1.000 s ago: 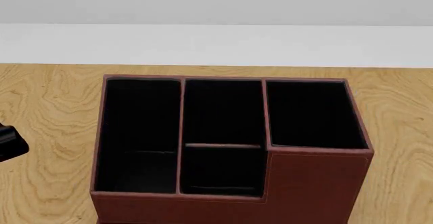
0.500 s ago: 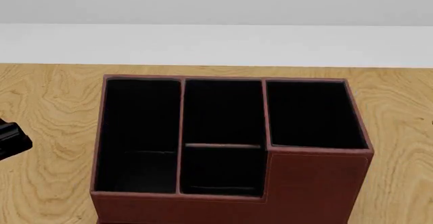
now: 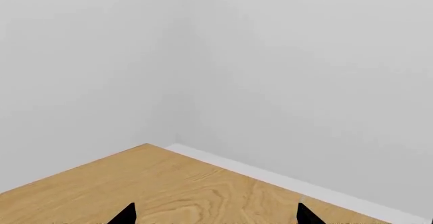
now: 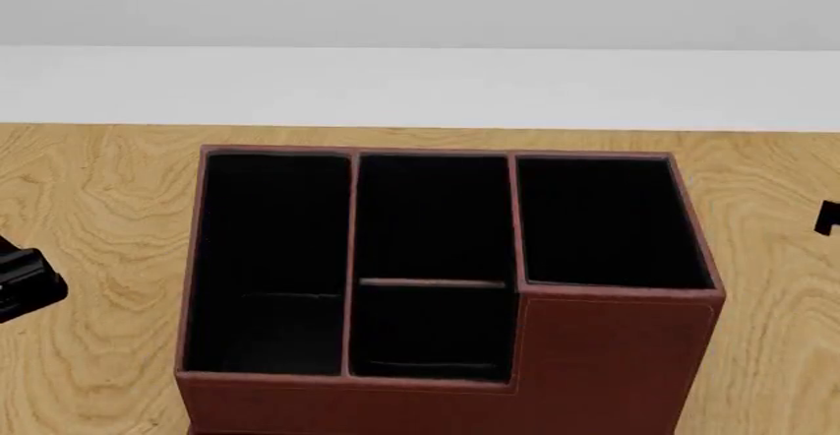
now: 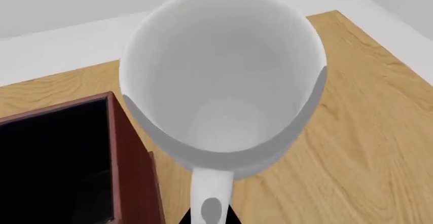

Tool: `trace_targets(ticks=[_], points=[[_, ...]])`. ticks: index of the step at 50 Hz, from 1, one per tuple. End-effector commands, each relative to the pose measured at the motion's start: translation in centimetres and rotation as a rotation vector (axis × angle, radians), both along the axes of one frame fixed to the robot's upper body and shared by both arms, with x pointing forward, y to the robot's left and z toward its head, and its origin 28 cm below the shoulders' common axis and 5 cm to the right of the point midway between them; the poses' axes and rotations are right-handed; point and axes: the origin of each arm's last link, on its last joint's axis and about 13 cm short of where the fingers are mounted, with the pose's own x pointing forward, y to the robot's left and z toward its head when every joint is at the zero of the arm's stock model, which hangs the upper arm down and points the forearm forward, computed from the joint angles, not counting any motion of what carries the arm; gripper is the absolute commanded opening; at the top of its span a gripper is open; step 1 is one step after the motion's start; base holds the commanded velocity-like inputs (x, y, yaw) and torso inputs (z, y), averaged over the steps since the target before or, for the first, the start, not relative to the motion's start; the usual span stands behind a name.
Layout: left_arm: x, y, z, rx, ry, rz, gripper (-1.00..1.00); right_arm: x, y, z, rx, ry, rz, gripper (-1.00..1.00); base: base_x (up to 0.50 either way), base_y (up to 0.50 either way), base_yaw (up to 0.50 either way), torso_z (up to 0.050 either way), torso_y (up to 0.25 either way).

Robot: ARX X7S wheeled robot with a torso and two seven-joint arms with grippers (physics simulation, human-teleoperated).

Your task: Pick up the white mug and place it to the right of the caddy.

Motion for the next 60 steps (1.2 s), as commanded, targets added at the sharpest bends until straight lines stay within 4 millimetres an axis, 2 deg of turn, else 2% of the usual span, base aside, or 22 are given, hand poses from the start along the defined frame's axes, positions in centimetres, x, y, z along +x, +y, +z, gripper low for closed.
trace_targets(ticks=[1, 6, 15, 27, 35, 46, 53, 60], points=[[0.0, 0.0, -0.2, 0.002, 0.003, 0.0, 1.0, 0.5, -0.1, -1.0, 0.028, 0.051, 0.006, -1.0, 0.0, 0.0, 0.0, 0.0, 0.0], [0.2, -0.1, -0.5, 0.002, 0.009, -0.004, 1.0, 0.3, -0.2, -1.7, 0.042, 0.078, 0.024, -1.0, 0.0, 0.0, 0.0, 0.0, 0.0], [-0.6, -0.5, 0.1, 0.004, 0.011, -0.013, 1.0, 1.4, 0.1, -1.9, 0.025, 0.099, 0.063, -1.0, 0.0, 0.0, 0.0, 0.0, 0.0], [-0.6, -0.6, 0.2, 0.01, 0.014, -0.015, 1.0, 2.3, -0.3, -4.1, 0.048, 0.154, 0.098, -1.0, 0.0, 0.0, 0.0, 0.0, 0.001], [-0.6, -0.9, 0.2, 0.016, 0.018, -0.023, 1.0, 1.5, -1.2, -5.6, 0.073, 0.144, 0.106, -1.0, 0.0, 0.0, 0.0, 0.0, 0.0], [-0.6, -1.2, 0.1, 0.018, 0.021, -0.036, 1.0, 1.0, -1.2, -7.5, 0.099, 0.166, 0.124, -1.0, 0.0, 0.0, 0.0, 0.0, 0.001], [-0.6, -1.2, 0.1, 0.017, 0.019, -0.033, 1.0, 1.4, -1.1, -7.9, 0.09, 0.168, 0.13, -1.0, 0.0, 0.0, 0.0, 0.0, 0.0], [-0.5, -1.2, -0.3, 0.024, 0.026, -0.029, 1.0, 2.7, -1.2, -8.5, 0.076, 0.168, 0.14, -1.0, 0.0, 0.0, 0.0, 0.001, 0.001]])
